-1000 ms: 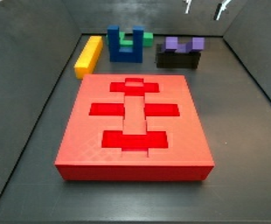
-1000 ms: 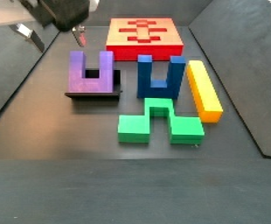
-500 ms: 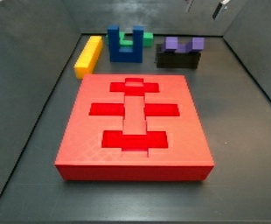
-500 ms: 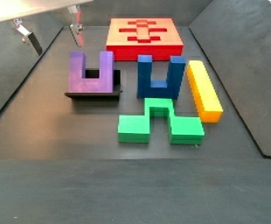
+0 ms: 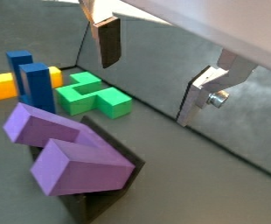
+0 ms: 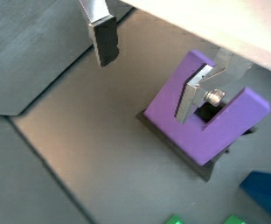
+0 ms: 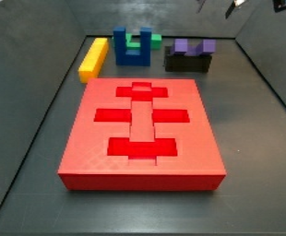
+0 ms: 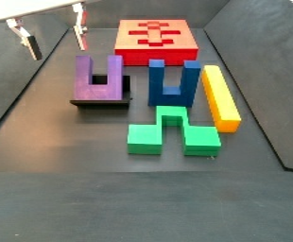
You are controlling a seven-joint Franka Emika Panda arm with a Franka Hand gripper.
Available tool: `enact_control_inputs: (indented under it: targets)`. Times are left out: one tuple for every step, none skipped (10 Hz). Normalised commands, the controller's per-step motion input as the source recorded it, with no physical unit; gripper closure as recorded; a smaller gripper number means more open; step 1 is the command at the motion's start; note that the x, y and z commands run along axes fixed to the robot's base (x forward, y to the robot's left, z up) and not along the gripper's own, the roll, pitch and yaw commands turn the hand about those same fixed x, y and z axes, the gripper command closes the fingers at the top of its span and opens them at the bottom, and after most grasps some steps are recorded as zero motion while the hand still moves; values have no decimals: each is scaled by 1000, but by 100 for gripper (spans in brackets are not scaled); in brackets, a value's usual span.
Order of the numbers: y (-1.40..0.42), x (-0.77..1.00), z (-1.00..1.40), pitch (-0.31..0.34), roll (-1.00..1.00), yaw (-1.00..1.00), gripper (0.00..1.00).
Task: Pick up the purple object. Move up. Place the purple object on the fixture. Regrasp the purple object. Move to above the board. Insert the purple object.
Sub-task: Regrasp the purple object.
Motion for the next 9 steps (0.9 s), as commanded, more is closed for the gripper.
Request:
enact_control_inputs:
  targets:
    - [-49, 143, -34, 177, 520, 0, 0]
    - [-86, 126, -77, 137, 474, 0, 0]
    - [-89, 100, -123, 103, 360, 0, 0]
    - [-43, 0, -117, 0, 71, 40, 0]
    - [0, 0, -17, 0, 0, 0, 0]
    - [0, 40, -34, 0, 0, 11, 0]
    - [0, 46, 0, 0, 0, 0, 0]
    - [-143, 0, 0, 0, 0, 46, 0]
    - [-457, -60, -20, -94, 134, 209, 0]
